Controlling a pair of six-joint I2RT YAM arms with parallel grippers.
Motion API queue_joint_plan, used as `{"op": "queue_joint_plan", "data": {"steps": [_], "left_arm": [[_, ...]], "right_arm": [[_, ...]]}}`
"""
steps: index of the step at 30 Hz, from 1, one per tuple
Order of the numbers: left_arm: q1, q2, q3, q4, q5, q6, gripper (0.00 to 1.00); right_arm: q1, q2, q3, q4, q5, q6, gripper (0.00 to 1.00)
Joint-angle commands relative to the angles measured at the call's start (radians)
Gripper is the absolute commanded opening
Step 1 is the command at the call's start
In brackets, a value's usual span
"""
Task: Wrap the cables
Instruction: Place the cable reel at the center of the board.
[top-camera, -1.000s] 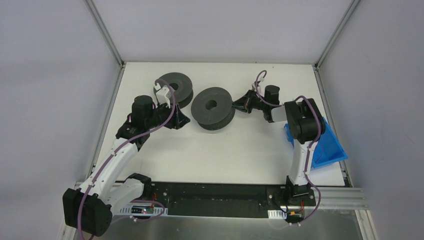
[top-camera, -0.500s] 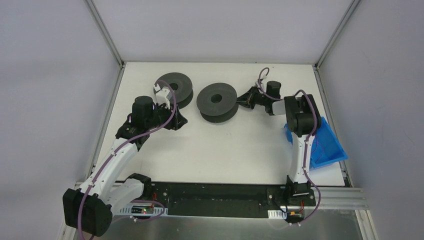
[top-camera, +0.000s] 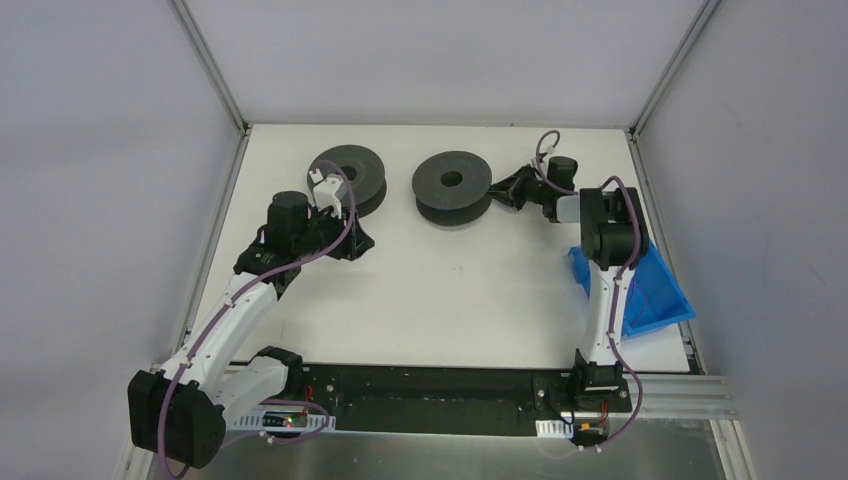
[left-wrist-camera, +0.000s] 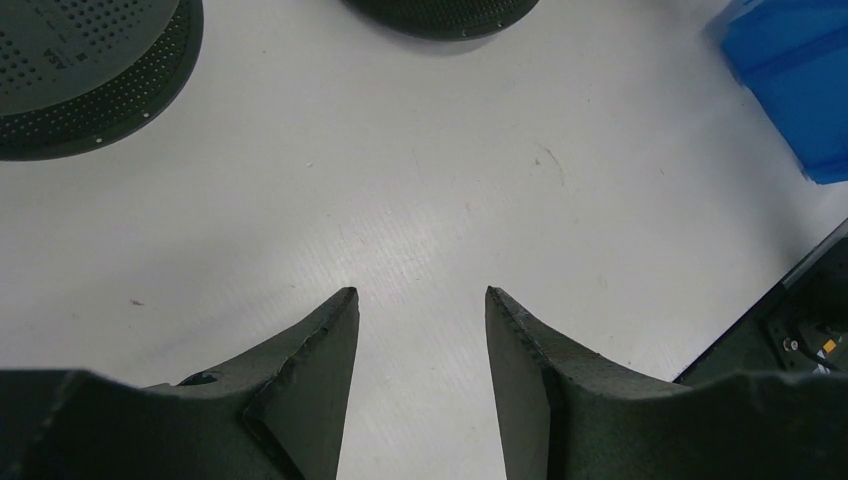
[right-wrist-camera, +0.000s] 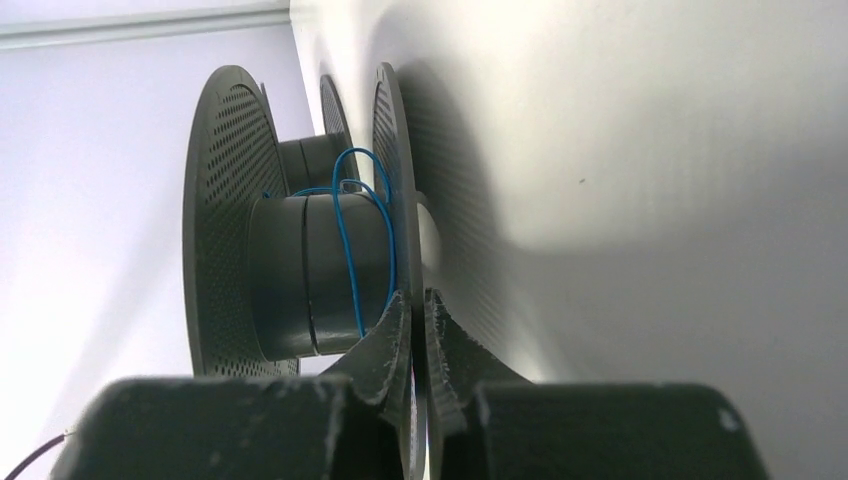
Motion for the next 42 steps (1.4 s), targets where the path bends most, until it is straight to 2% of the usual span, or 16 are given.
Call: {"op": "queue_joint_plan", "data": {"steps": [1,10,14,20,24,28,30,33,35,38,42], "left_arm": [[-0.004,0.008,0.016,0.000,-0.012,0.030,0.48],[-0.003,0.016,0.014,0.000,-0.014,0.042,0.48],[-0.004,0.007,0.007,0.000,-0.015,0.041,0.48],[-0.004,-0.001,0.006,0.001,-0.007,0.039,0.48],[-0.004,-0.010,0.004,0.000,-0.007,0.034,0.48],[-0.010,-0.017,0.007,0.000,-0.034,0.019,0.49],[-0.014,-0.021,0.009,0.000,-0.069,0.005,0.53],[-0.017,-0.035,0.015,-0.021,-0.144,-0.002,0.55],[-0.023,-0.049,0.028,-0.055,-0.238,-0.003,0.55],[-0.036,-0.058,0.036,-0.090,-0.379,0.099,0.51],[-0.045,0.034,0.091,-0.091,-0.620,0.264,0.49]], "right_arm": [[-0.021,0.018,0.035,0.005,0.095,0.044,0.00],[-0.035,0.021,0.014,0.034,0.232,0.106,0.00],[-0.036,0.014,0.009,0.000,0.253,0.084,0.09],[-0.046,-0.020,-0.005,-0.079,0.262,0.047,0.32],[-0.047,-0.085,-0.009,-0.208,0.315,-0.006,0.38],[-0.047,-0.185,0.035,-0.479,0.468,-0.067,0.40],[-0.048,-0.226,0.072,-0.638,0.545,-0.123,0.46],[-0.048,-0.262,0.162,-0.843,0.610,-0.196,0.48],[-0.046,-0.301,0.180,-0.903,0.631,-0.221,0.46],[-0.014,-0.405,0.147,-0.922,0.667,-0.254,0.44],[0.117,-0.587,0.097,-0.972,0.779,-0.368,0.45]]}}
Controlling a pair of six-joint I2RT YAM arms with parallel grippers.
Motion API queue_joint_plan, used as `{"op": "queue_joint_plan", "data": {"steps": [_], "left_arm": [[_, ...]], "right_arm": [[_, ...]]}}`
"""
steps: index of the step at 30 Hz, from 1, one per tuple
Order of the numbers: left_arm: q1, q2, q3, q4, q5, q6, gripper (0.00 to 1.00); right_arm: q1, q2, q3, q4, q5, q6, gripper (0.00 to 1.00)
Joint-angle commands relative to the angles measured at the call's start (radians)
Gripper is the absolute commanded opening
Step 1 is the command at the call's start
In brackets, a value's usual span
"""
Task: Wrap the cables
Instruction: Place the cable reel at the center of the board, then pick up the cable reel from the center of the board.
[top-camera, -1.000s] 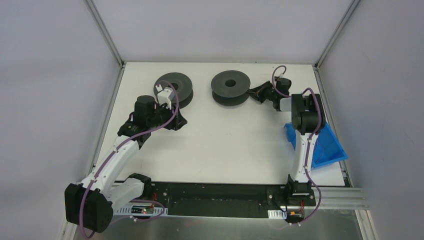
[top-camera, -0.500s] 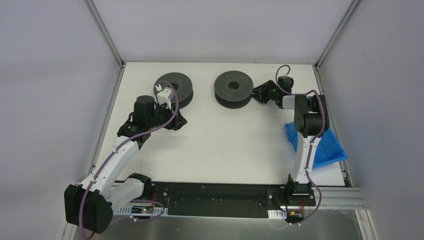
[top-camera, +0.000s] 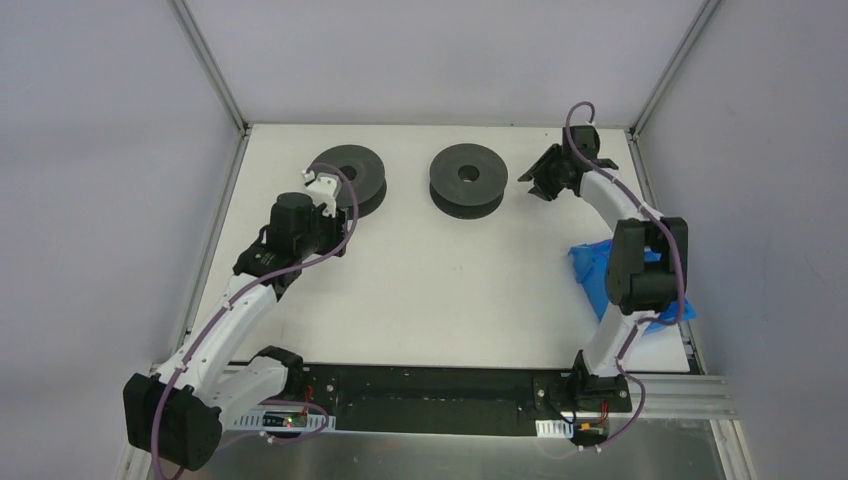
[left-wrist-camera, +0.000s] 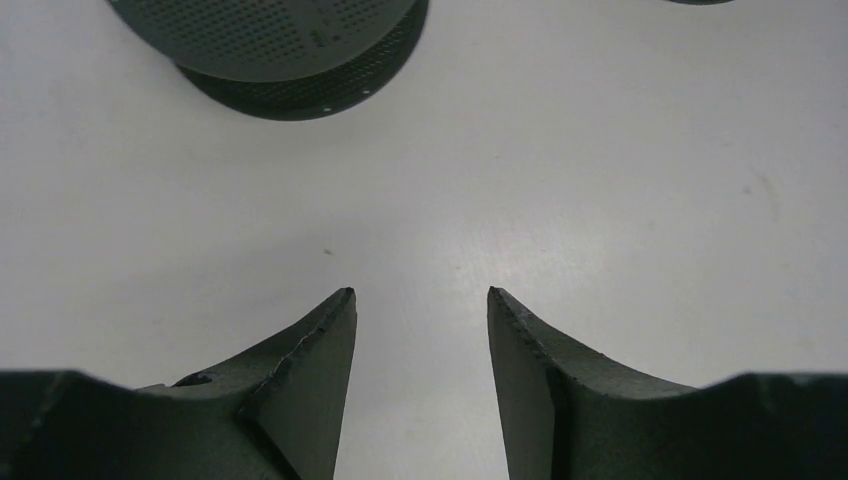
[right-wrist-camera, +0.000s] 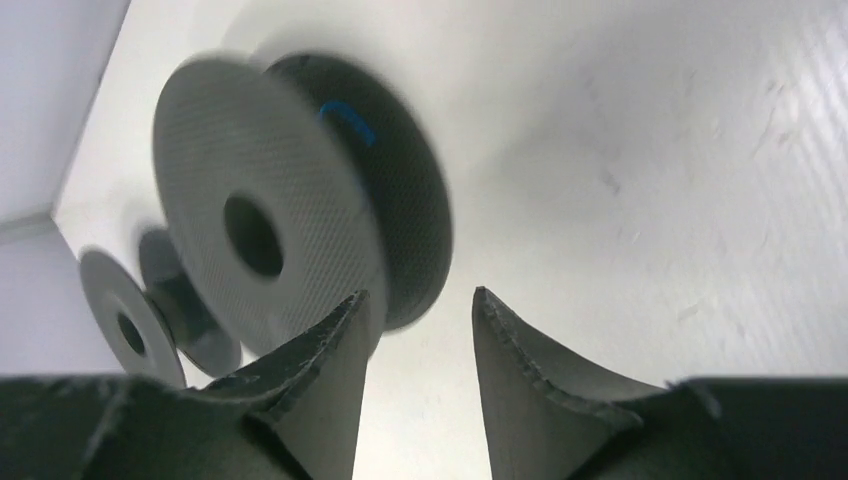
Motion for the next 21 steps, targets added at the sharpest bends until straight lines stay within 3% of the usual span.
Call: {"op": "queue_joint_plan", "data": {"steps": [1,4,10,15,21], "left_arm": [[-0.028,0.110,0.123,-0.023,-0.332,0.228,0.50],[-0.079,0.242,0.219,-0.009,-0.413,0.395,0.58],[-0.084,0.360,0.172,0.270,-0.271,0.664,0.64],[-0.083,0.520,0.189,0.361,-0.207,0.801,0.65],[-0.077,0.742,0.223,0.570,-0.247,0.885,0.69]], "right_arm": [[0.168,-0.268,-0.039,-0.128,0.163,-0.163,0.46],[0.264,-0.421,-0.088,-0.146,0.242,-0.212,0.47],[0.417,-0.754,-0.201,-0.101,0.334,-0.300,0.48],[0.434,-0.970,-0.366,0.024,0.324,-0.299,0.52],[0.432,-1.103,-0.445,-0.019,0.360,-0.323,0.52]]}}
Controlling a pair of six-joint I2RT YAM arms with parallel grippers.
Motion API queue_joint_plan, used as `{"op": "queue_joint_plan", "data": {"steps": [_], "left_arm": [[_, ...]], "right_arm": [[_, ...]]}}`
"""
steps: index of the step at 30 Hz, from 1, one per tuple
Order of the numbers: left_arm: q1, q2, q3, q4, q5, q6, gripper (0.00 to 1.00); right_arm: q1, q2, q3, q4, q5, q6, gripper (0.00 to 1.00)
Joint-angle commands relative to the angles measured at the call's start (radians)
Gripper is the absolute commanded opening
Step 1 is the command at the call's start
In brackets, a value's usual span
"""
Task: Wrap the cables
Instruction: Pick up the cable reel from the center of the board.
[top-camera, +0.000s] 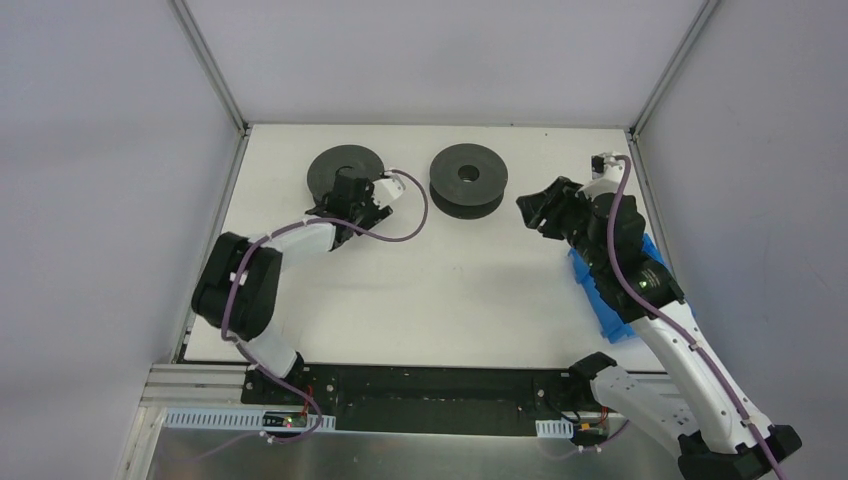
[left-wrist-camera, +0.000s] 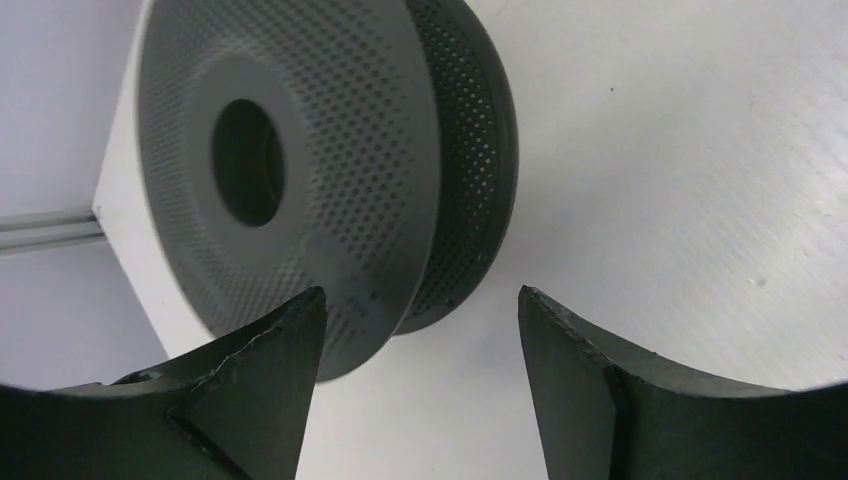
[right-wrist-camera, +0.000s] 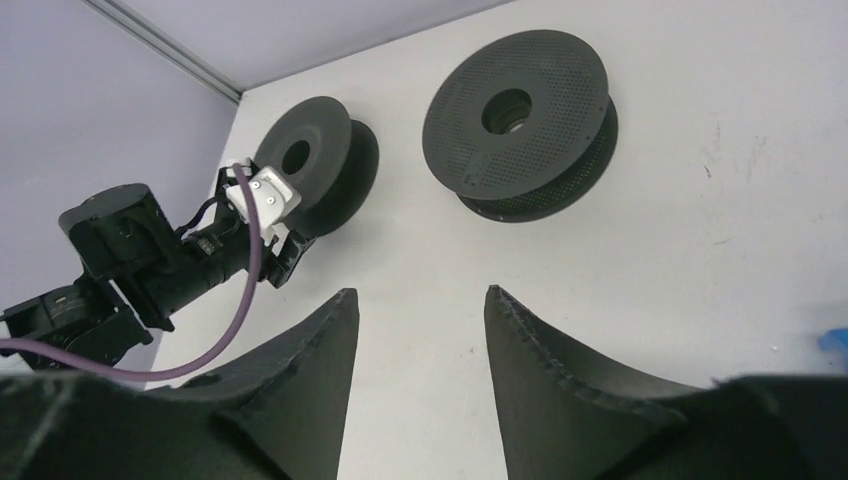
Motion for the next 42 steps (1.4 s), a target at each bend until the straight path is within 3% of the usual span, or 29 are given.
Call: {"op": "queue_joint_plan", "data": {"steps": [1,6,11,15,17,21,24,27,33,37,42], "left_arm": [[0.003,0.115,0.058,0.193,-0.028,0.120,0.69],[0.025,0.234,0.099,0.311,-0.101,0.149,0.69],[0.040,0.292,0.118,0.352,-0.121,0.148,0.60],[0.030,0.247,0.094,0.364,-0.137,0.082,0.34],[0.014,0.173,0.077,0.354,-0.155,0.061,0.27],[0.000,-0.004,0.099,0.169,-0.148,-0.119,0.01],[0.000,-0.138,0.175,-0.048,-0.129,-0.306,0.00],[0.000,-0.262,0.217,-0.242,-0.088,-0.466,0.00],[0.000,-0.513,0.172,-0.405,0.122,-0.728,0.00],[0.000,-0.609,0.142,-0.493,0.256,-0.754,0.00],[0.000,-0.644,0.038,-0.516,0.355,-0.763,0.00]], "right_arm": [[0.000,-0.047,-0.045,0.015,0.059,-0.043,0.53],[-0.001,-0.027,-0.019,-0.002,0.056,-0.038,0.53],[0.002,0.021,0.004,-0.021,-0.005,-0.011,0.52],[0.002,0.037,-0.006,-0.043,-0.002,0.002,0.51],[0.001,0.030,-0.022,-0.050,-0.009,-0.004,0.51],[0.001,0.001,-0.091,-0.025,0.012,-0.002,0.52],[0.001,-0.020,-0.117,-0.051,0.098,0.044,0.51],[-0.004,-0.023,-0.114,-0.109,0.152,0.080,0.63],[-0.037,-0.016,-0.072,-0.303,0.277,0.168,0.68],[-0.183,-0.002,-0.057,-0.445,0.313,0.218,0.64],[-0.441,0.048,-0.020,-0.482,0.223,0.126,0.60]]}}
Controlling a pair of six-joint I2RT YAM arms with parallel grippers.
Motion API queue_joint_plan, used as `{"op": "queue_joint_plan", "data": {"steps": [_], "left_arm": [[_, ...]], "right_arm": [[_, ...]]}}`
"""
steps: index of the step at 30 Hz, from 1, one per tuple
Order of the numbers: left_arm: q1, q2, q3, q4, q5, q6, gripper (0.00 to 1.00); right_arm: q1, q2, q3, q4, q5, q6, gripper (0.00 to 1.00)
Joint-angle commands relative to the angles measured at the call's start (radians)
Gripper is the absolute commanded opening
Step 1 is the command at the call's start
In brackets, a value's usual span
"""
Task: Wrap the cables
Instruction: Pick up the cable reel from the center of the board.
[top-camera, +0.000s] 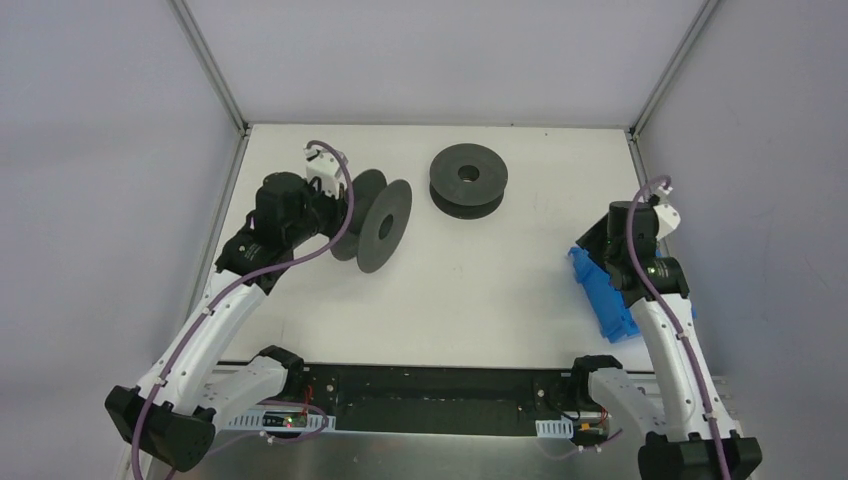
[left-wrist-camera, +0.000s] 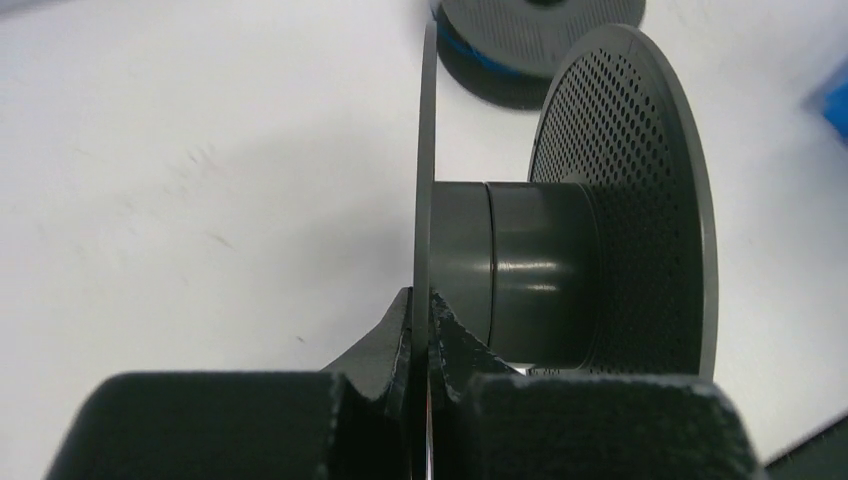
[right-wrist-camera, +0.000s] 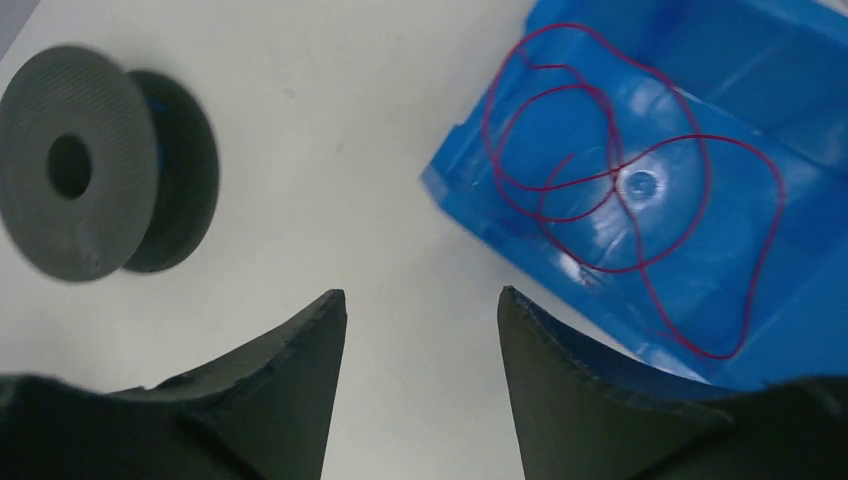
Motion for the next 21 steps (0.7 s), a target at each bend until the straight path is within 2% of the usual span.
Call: {"op": "queue_joint_plan", "data": {"steps": [1,4,8,15,21], "left_arm": [[-0.002,-0.003,-0.088,-0.034,0.111,-0.059,0.00],[-0.035,-0.017,-0.132,-0.032,0.013,-0.040,0.00],[-0.112,-0.049,-0.172,-0.025,-0.123,0.007,0.00],[-0.176,-0.111,-0.199,-0.024,-0.128,0.037,0.00],[-0.196,-0.115,-0.200,-0.024,-0.135,0.043,0.00]], "right_arm": [[-0.182,0.064,0.094,-0.096,-0.021,-0.066,0.60],[-0.323,0.140,0.110,-0.031,-0.064,-0.114,0.59],[-0.395,0.261,0.114,0.065,-0.142,-0.125,0.58],[-0.462,0.413,0.108,0.161,-0.282,-0.314,0.57],[-0.507,0.580,0.198,0.091,-0.348,-0.386,0.51]]}}
